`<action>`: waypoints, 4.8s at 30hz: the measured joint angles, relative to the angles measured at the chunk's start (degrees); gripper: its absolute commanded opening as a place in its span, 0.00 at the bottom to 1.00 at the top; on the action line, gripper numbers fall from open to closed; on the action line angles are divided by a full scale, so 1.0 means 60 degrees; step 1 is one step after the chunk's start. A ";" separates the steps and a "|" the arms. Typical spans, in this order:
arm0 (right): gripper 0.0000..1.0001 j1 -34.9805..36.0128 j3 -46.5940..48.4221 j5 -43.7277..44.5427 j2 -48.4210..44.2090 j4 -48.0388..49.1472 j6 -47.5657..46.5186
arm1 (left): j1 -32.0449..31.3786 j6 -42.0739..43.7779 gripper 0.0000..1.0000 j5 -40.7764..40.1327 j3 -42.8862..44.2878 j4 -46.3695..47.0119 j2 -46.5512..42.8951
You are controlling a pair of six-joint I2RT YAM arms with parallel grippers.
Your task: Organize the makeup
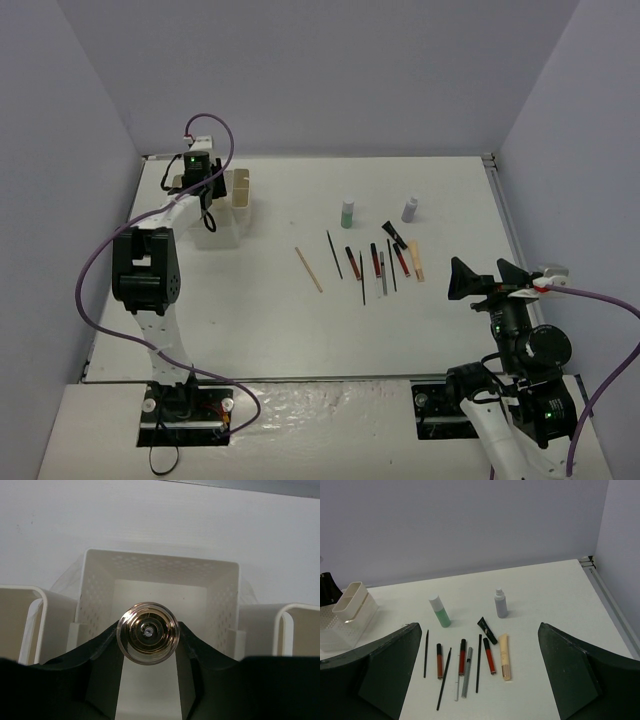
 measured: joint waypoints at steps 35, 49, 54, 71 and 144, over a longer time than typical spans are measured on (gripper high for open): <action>1.00 0.0051 -0.0007 -0.0206 0.0000 0.0011 -0.0004 | 0.0023 0.0015 0.61 -0.0030 0.0703 -0.0615 -0.0388; 1.00 0.0051 -0.0007 -0.0225 -0.0041 0.0018 -0.0002 | -0.2125 0.0245 0.73 0.1234 0.0616 -0.0678 -0.3254; 1.00 0.0051 -0.0007 -0.0274 -0.0044 0.0020 0.0000 | -0.3817 0.0363 0.81 0.1874 0.0114 -0.0574 -0.3137; 1.00 0.0051 -0.0015 -0.0292 -0.0044 0.0018 0.0000 | -0.5758 0.0590 0.83 0.1734 0.0605 -0.0498 0.0328; 1.00 0.0054 -0.0029 -0.0448 -0.0194 0.0022 -0.0004 | -0.0565 0.0215 0.00 -0.0415 -0.2978 0.0399 -0.3002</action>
